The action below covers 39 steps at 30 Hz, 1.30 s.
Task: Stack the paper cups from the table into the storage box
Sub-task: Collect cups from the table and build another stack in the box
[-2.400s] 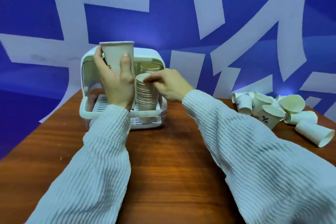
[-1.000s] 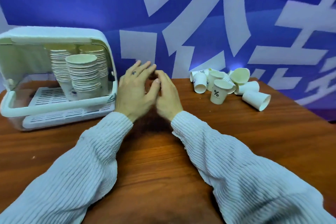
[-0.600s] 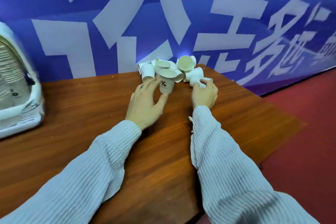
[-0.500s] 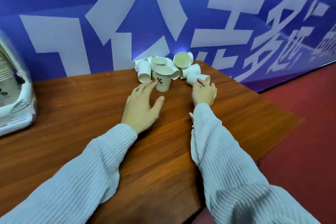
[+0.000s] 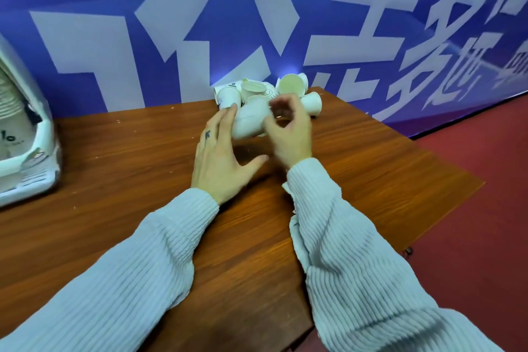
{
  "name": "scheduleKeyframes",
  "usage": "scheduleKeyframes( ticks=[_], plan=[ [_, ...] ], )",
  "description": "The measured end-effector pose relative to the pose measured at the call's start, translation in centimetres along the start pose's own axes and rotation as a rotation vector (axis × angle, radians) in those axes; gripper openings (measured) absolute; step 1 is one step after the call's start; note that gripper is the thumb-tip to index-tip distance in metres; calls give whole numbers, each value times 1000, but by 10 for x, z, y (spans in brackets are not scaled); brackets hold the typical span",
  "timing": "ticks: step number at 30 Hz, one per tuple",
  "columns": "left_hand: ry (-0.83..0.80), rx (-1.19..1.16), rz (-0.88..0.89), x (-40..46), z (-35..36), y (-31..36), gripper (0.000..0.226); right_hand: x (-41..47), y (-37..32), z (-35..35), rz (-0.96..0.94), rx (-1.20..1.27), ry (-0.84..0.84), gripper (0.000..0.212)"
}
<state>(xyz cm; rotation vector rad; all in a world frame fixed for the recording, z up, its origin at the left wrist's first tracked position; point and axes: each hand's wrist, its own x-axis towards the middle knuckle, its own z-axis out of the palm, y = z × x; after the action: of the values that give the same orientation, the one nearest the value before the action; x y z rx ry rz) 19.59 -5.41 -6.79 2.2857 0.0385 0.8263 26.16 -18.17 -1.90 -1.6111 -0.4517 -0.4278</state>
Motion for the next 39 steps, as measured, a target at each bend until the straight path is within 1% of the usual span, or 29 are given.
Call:
scheduleKeyframes(
  ticks=[1,2,4,5,6,7,8,9,10,11,13,14,15,16,18,20,21,23,26,28,31,34,36,39],
  plan=[
    [5,-7,-3,1,-1,0,107,-3,0,7,-14,49,-107,34],
    [10,17,-41,2,-3,-2,108,-8,6,17,-18,71,-205,39],
    [42,110,-151,5,-7,-7,98,-13,6,31,-6,119,-320,46],
    [59,170,-179,7,-9,-12,89,-14,8,31,7,131,-336,46],
    [61,200,-198,7,-11,-14,79,-12,11,31,13,149,-334,42],
    [50,197,-217,7,-13,-14,72,-10,13,32,1,134,-285,36],
    [35,183,-233,7,-12,-15,68,-7,17,33,-18,66,-213,30],
    [29,162,-241,7,-11,-15,67,-2,23,34,-57,-53,-127,29],
    [24,144,-247,7,-10,-14,67,3,32,33,-103,-222,-78,32],
    [21,126,-251,6,-9,-14,67,9,41,32,-138,-408,-80,39],
    [14,105,-246,6,-9,-12,68,18,61,27,-165,-683,-166,54],
    [17,103,-237,6,-9,-12,69,21,69,25,-158,-752,-198,60],
    [24,110,-230,6,-9,-13,69,22,75,24,-155,-792,-195,62],
    [30,115,-226,6,-10,-12,68,23,77,24,-175,-821,-158,61],
    [34,108,-217,5,-10,-12,67,23,78,25,-253,-880,-56,50],
    [36,87,-216,6,-12,-11,68,23,78,25,-260,-899,-52,30],
    [40,70,-216,6,-13,-11,67,23,77,24,-238,-894,-69,22],
    [55,24,-219,7,-16,-10,65,20,73,23,-198,-819,-53,18],
    [99,-50,-227,9,-29,-5,66,15,56,26,-223,-585,45,14],
    [127,-74,-213,8,-44,-4,68,12,42,34,-220,-471,16,10],
    [190,-81,-175,6,-78,-9,78,6,18,55,-179,-333,-34,13],
    [263,-79,-164,1,-120,-20,77,-2,-13,87,-173,-181,-100,13],
    [354,-85,-162,-5,-150,-28,76,-9,-37,112,-174,-71,-158,11],
    [584,-129,-165,-13,-200,-43,76,-19,-72,154,-238,25,-255,18]
  ],
)
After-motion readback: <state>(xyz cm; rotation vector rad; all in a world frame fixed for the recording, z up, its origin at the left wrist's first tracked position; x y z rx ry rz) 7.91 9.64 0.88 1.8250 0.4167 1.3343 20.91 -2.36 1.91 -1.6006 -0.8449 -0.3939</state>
